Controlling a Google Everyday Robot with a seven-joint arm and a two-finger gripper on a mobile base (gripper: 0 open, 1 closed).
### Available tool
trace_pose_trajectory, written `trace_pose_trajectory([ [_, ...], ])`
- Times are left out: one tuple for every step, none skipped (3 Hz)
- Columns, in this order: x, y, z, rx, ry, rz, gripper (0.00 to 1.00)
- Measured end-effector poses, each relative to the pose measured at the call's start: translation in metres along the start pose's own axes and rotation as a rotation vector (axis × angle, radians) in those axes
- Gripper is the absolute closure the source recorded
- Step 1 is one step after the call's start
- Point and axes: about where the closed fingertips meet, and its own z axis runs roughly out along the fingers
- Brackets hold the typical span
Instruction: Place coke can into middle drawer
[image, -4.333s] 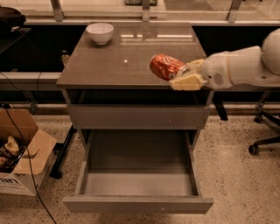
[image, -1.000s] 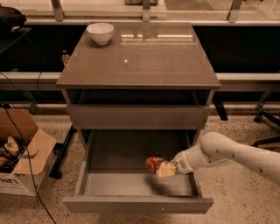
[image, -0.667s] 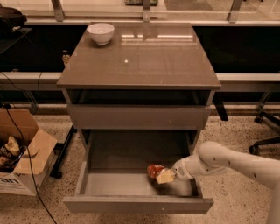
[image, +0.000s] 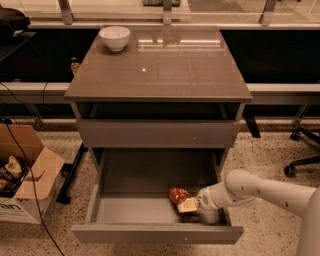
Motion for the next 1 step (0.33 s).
trace_pose_trajectory([
  [0.0005, 0.0010, 0.0022, -0.002, 0.002, 0.000, 0.00],
])
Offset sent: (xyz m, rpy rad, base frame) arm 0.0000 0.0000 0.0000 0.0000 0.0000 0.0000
